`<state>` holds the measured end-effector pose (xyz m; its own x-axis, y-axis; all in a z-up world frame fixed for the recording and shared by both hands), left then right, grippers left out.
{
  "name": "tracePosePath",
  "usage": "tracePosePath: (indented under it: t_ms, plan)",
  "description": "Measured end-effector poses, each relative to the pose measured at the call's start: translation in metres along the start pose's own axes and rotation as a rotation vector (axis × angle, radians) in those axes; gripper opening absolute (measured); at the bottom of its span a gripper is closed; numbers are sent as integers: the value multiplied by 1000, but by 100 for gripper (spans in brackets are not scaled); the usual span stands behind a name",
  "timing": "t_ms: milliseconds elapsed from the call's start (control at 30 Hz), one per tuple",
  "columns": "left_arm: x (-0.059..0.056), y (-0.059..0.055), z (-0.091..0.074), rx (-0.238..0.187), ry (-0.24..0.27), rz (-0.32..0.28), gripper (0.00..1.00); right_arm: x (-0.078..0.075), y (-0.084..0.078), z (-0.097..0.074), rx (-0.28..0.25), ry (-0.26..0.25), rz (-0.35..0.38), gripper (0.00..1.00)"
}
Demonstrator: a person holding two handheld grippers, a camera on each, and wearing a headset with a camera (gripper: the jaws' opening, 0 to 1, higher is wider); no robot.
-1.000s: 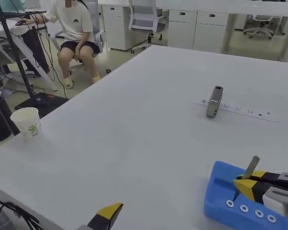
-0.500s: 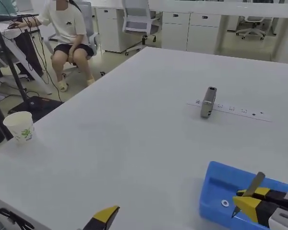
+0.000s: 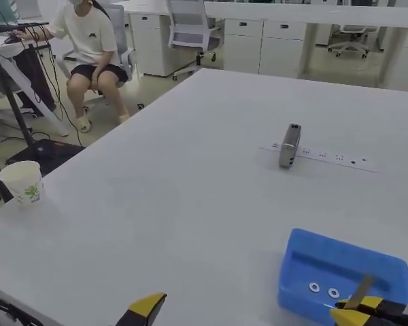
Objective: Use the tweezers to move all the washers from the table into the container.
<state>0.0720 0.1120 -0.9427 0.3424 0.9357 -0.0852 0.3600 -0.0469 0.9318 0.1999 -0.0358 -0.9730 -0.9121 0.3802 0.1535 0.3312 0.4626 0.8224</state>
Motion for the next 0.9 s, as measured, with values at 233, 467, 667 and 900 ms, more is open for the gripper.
tracePosePath:
  t_ms: [233,467,667,900]
  plan:
    - [0,0,0,-3,-1,0,99,10,-19,4,23,22,34,3]
    - [0,0,0,-3,2,-4,99,15,-28,10,24,38,60,3]
    - [1,0,0,-2,4,-7,99,13,-23,20,3,40,75,3]
    - [1,0,0,-3,7,-6,99,8,-21,26,-13,42,100,3]
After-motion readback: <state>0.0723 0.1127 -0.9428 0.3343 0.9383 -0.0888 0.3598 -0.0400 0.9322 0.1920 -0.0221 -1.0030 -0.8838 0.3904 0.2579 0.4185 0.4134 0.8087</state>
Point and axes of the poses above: the centre of the closed fingertips' face, and the gripper's own axes: z roughly forward along the fingers, x roughly to its left, y roughly out of its top, the point moved 5 cm from there along -z, roughly backward along the fingers, and after that the axes turned 2 degrees about x, right-handed, at the moved point
